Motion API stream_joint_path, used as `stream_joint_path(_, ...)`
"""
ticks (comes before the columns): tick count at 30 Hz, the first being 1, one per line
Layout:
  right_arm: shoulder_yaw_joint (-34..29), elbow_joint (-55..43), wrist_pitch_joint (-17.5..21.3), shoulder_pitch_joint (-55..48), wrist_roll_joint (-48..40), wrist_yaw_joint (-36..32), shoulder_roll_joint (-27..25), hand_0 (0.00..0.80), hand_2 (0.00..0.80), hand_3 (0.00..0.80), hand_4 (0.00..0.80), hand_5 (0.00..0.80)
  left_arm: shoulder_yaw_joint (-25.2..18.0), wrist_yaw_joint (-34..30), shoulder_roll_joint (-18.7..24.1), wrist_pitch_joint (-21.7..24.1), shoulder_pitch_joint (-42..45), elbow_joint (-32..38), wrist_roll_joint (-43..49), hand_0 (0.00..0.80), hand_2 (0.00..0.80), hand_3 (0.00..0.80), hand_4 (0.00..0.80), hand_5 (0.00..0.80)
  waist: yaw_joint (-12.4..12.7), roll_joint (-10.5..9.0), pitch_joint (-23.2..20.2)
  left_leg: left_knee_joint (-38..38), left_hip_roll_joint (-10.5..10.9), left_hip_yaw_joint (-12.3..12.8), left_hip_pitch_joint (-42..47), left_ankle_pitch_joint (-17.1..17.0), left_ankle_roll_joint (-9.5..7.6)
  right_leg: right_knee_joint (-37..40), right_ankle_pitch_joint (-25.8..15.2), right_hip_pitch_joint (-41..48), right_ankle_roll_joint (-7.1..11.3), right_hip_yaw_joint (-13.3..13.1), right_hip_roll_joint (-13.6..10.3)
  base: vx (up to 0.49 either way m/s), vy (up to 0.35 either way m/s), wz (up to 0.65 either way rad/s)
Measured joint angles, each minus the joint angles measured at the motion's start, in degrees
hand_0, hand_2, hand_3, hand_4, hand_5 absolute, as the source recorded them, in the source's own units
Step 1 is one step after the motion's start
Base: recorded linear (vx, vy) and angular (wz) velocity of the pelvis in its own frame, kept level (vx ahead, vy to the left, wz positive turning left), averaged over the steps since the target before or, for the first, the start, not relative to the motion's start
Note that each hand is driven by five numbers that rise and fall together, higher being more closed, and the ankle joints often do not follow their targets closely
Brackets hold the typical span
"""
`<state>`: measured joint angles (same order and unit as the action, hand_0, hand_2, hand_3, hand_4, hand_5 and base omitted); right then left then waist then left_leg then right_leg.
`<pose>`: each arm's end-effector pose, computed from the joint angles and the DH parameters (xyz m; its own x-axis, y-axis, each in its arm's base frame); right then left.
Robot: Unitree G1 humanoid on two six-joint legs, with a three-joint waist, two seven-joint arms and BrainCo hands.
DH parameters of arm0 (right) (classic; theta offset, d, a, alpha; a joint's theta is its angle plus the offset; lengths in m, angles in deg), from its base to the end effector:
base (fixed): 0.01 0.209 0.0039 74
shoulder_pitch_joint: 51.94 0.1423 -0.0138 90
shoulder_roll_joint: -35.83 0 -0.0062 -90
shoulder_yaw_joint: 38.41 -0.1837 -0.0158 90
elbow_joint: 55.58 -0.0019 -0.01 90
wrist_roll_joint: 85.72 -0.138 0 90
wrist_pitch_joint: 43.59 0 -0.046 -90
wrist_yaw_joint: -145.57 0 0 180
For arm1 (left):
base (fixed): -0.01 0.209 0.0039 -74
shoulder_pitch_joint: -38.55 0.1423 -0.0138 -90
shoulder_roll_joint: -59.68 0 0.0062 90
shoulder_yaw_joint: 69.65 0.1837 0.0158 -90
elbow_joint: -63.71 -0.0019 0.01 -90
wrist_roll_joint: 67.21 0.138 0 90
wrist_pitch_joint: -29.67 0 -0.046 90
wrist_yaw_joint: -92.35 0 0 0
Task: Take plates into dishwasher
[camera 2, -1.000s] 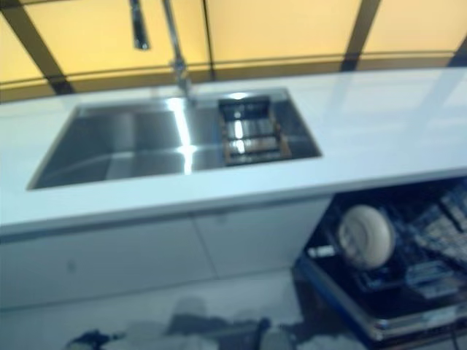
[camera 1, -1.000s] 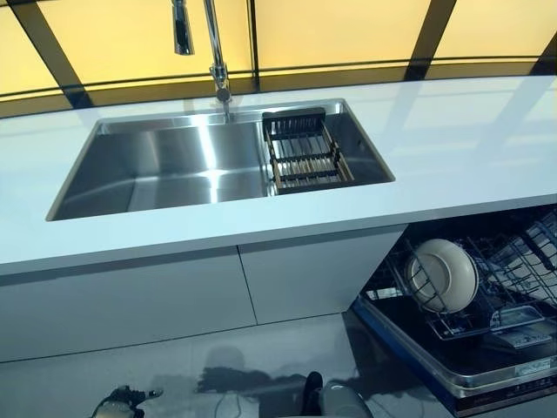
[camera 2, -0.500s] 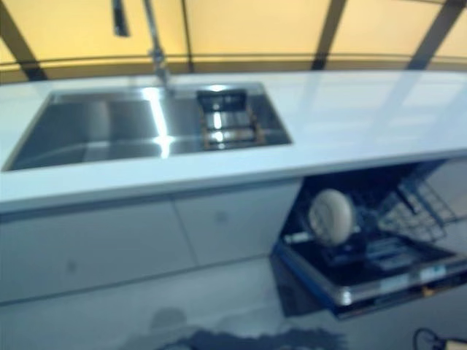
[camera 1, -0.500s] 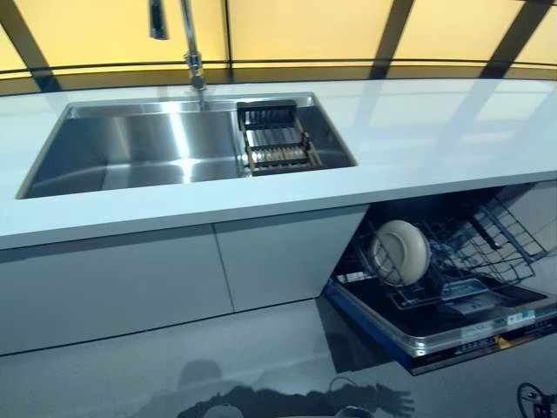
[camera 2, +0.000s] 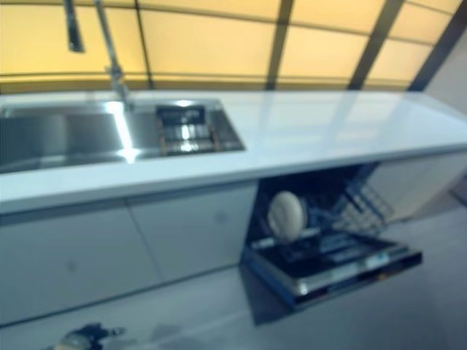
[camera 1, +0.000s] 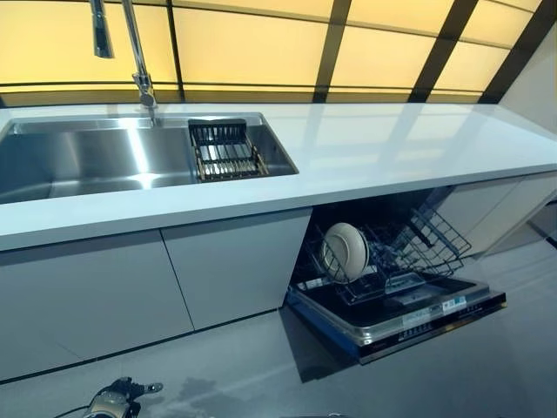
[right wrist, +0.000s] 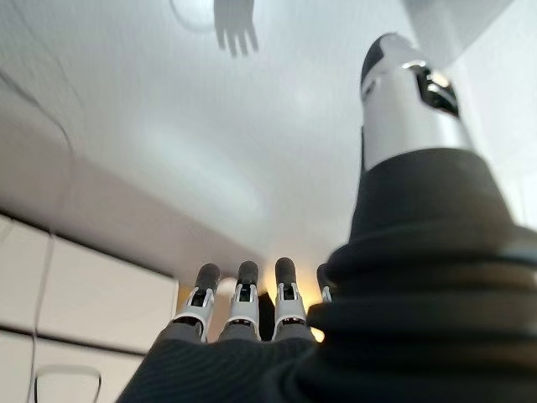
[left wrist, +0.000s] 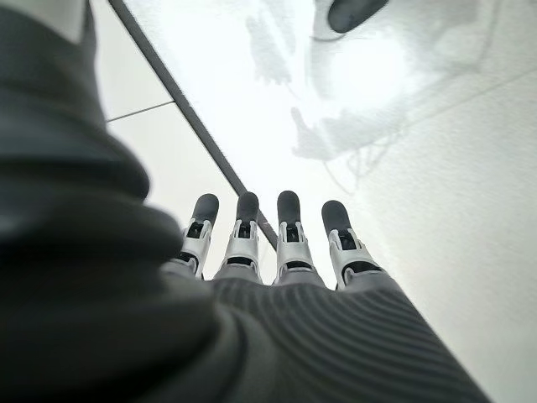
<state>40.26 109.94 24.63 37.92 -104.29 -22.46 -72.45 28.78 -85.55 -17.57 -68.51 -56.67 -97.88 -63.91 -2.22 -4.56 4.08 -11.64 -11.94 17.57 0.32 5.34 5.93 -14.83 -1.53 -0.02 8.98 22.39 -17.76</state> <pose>0.0387 -0.3544 -0.0614 -0.1847 -0.5911 -0.7852 0.4596 0.6542 -0.6006 0.0950 0.3133 -0.0769 0.2705 0.4826 -0.8330 0.1686 0.8281 0.5346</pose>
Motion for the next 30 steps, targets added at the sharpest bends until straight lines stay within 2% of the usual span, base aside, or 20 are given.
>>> stream_joint_path(1,0.0,0.0,-0.1,0.1,-0.6,0.1,0.1,0.000,0.000,0.000,0.000,0.000,0.0,0.0,0.0,0.0,0.3,0.0,0.1,0.000,0.000,0.000,0.000,0.000,0.0,0.35,0.0,0.9,0.1,-0.1,0.5,-0.5,0.11,-1.7,0.0,-0.7,-0.01,0.1,-0.4,-0.036,-0.076,0.24)
stream_joint_path(2,0.0,0.1,-0.5,0.1,-1.7,0.3,0.2,0.000,0.000,0.000,0.000,0.000,0.0,0.0,0.0,-0.1,0.8,-0.1,0.4,0.000,0.000,0.000,0.000,0.000,0.0,1.55,0.0,2.9,0.3,-0.5,1.3,-1.5,-0.15,-3.5,-0.4,-1.5,-0.34,0.2,-1.0,-0.039,-0.082,0.21)
stream_joint_path(3,0.1,0.2,-1.1,0.1,-3.1,0.9,0.2,0.000,0.000,0.000,0.000,0.000,-0.1,0.1,0.2,-0.3,1.4,-0.1,0.4,0.000,0.000,0.000,0.000,0.000,0.1,2.18,-0.2,4.5,0.5,-0.5,1.8,-2.3,0.00,-2.7,-0.2,-1.6,-0.39,0.2,-1.0,-0.001,-0.136,0.21)
stream_joint_path(5,0.1,0.5,-1.6,1.0,-5.8,1.2,0.3,0.000,0.000,0.000,0.000,0.000,-0.2,0.2,1.2,-0.5,3.4,-0.5,0.4,0.000,0.000,0.000,0.000,0.000,0.4,2.25,-0.3,6.3,1.5,-0.6,2.0,-3.6,0.74,1.4,0.7,-0.3,0.10,0.2,-0.6,0.047,-0.136,0.08)
stream_joint_path(8,-0.2,1.4,-1.2,1.3,-8.3,1.7,0.3,0.000,0.000,0.000,0.000,0.000,-1.3,0.7,-0.1,-0.1,6.5,-1.2,0.4,0.000,0.000,0.000,0.000,0.000,0.6,4.43,0.4,9.6,0.6,-1.5,2.1,-6.4,2.41,7.3,1.9,2.3,0.47,0.4,2.2,0.028,-0.140,0.21)
stream_joint_path(10,-1.4,2.3,-0.5,1.2,-11.0,2.3,0.3,0.000,0.000,0.000,0.000,0.000,-1.4,1.3,-2.5,0.5,7.7,-1.2,0.4,0.000,0.000,0.000,0.000,0.000,0.8,7.14,1.3,11.6,-0.9,-2.1,2.0,-9.1,3.76,9.8,1.8,3.6,-0.30,0.3,4.9,-0.139,-0.105,0.35)
stream_joint_path(12,-1.8,2.6,0.9,1.5,-14.9,2.9,0.3,0.000,0.000,0.000,0.000,0.000,-1.4,1.9,-5.3,1.1,7.7,-1.4,0.3,0.000,0.000,0.000,0.000,0.000,1.9,8.75,2.1,11.0,-2.1,-1.7,0.9,-9.8,3.39,10.8,2.0,3.1,-1.16,0.5,6.5,-0.131,-0.071,0.16)
stream_joint_path(13,-1.9,2.6,1.7,2.1,-16.6,2.9,0.3,0.000,0.000,0.000,0.000,0.000,-1.5,2.0,-6.5,1.5,7.7,-1.5,0.3,0.000,0.000,0.000,0.000,0.000,1.9,8.92,2.3,10.4,-2.2,-0.8,0.1,-10.1,2.94,10.5,2.3,2.4,-1.65,0.7,6.3,-0.077,-0.040,0.19)
stream_joint_path(14,-3.2,2.6,2.5,2.8,-19.2,2.9,0.3,0.000,0.000,0.000,0.000,0.000,-1.5,2.0,-7.9,2.0,7.4,-1.6,0.3,0.000,0.000,0.000,0.000,0.000,1.7,8.83,2.4,9.7,-2.1,1.5,-0.7,-10.5,2.11,10.0,2.8,1.8,-1.49,1.0,6.0,-0.075,0.011,0.30)
stream_joint_path(15,-4.7,2.6,3.3,2.9,-21.4,2.9,0.3,0.000,0.000,0.000,0.000,0.000,-1.4,1.9,-9.0,2.5,7.0,-1.6,0.2,0.000,0.000,0.000,0.000,0.000,1.7,8.67,2.6,8.6,-1.8,2.9,-1.6,-10.9,2.01,9.4,2.9,1.6,-1.51,1.2,5.6,-0.147,0.068,0.31)
stream_joint_path(16,-4.9,2.4,4.5,2.7,-23.9,2.9,0.8,0.000,0.000,0.000,0.000,0.000,-1.3,1.9,-9.8,2.5,6.6,-1.1,0.2,0.000,0.000,0.000,0.000,0.000,1.7,8.25,2.8,7.1,-1.1,3.6,-2.1,-9.8,1.53,8.6,3.3,1.3,-1.14,1.5,4.3,-0.211,0.080,0.23)
stream_joint_path(18,-5.0,1.2,6.1,3.3,-27.1,2.9,2.2,0.000,0.000,0.000,0.000,0.000,-1.1,1.8,-10.0,2.3,6.6,0.5,0.0,0.000,0.000,0.000,0.000,0.000,1.7,7.63,3.3,6.9,0.4,3.7,-2.5,-8.4,0.73,5.9,4.1,-0.3,-0.48,0.9,3.0,-0.301,0.015,0.05)
stream_joint_path(19,-4.8,0.0,6.7,5.0,-30.1,2.8,3.7,0.000,0.000,0.000,0.000,0.000,0.1,2.1,-8.8,2.1,5.6,1.0,-0.9,0.000,0.000,0.000,0.000,0.000,1.7,7.41,4.7,5.8,1.6,3.2,-4.3,-8.5,0.20,1.4,5.2,-3.5,0.08,0.0,1.1,-0.283,-0.017,0.08)
stream_joint_path(20,-4.8,-0.2,6.8,5.7,-31.0,2.8,4.0,0.000,0.000,0.000,0.000,0.000,0.3,2.2,-8.3,2.2,4.8,1.2,-1.3,0.000,0.000,0.000,0.000,0.000,1.8,6.94,5.7,4.7,1.8,2.7,-5.4,-8.2,-0.08,-0.3,5.7,-4.7,-0.03,-0.2,0.3,-0.260,0.010,0.13)
stream_joint_path(21,-4.8,0.1,7.0,8.3,-33.5,2.8,4.1,0.000,0.000,0.000,0.000,0.000,1.3,2.6,-7.0,2.4,2.5,1.2,-2.6,0.000,0.000,0.000,0.000,0.000,1.8,6.67,8.7,0.9,2.2,2.3,-8.8,-7.1,-0.69,-5.1,7.2,-8.9,-0.26,-1.4,-1.6,-0.122,0.043,0.08)
stream_joint_path(23,-4.9,0.2,7.9,10.7,-35.7,2.9,3.7,0.000,0.000,0.000,0.000,0.000,1.4,2.8,-6.8,2.3,1.3,1.1,-3.0,0.000,0.000,0.000,0.000,0.000,1.7,7.58,11.7,-2.4,1.9,2.3,-11.3,-6.0,-1.18,-8.0,7.6,-10.9,-0.48,-1.8,-2.5,-0.103,0.047,-0.02)
stream_joint_path(26,-4.9,0.1,8.1,14.4,-39.8,2.8,2.9,0.000,0.000,0.000,0.000,0.000,1.6,3.7,-7.0,2.7,1.8,0.4,-4.4,0.000,0.000,0.000,0.000,0.000,1.7,10.13,16.0,-8.7,1.2,2.3,-13.6,-2.9,-1.35,-14.4,10.7,-14.4,-1.10,-3.9,-4.1,-0.103,0.023,-0.09)
stream_joint_path(28,-4.8,-0.2,8.4,16.1,-41.7,2.4,1.7,0.000,0.000,0.000,0.000,0.000,1.6,4.2,-7.5,3.2,2.1,0.0,-5.7,0.000,0.000,0.000,0.000,0.000,1.8,11.90,17.3,-12.5,0.6,1.8,-16.8,-1.6,-1.40,-19.1,12.8,-18.0,-1.64,-4.9,-5.0,-0.044,-0.012,0.02)
stream_joint_path(30,-4.8,-0.3,8.7,17.3,-43.9,1.9,1.6,0.000,0.000,0.000,0.000,0.000,1.6,4.2,-7.6,3.4,2.5,0.5,-7.4,0.000,0.000,0.000,0.000,0.000,1.9,12.27,18.1,-14.3,0.4,1.2,-18.4,-1.5,-1.12,-22.5,14.4,-20.3,-2.43,-5.6,-5.4,-0.066,-0.016,0.03)
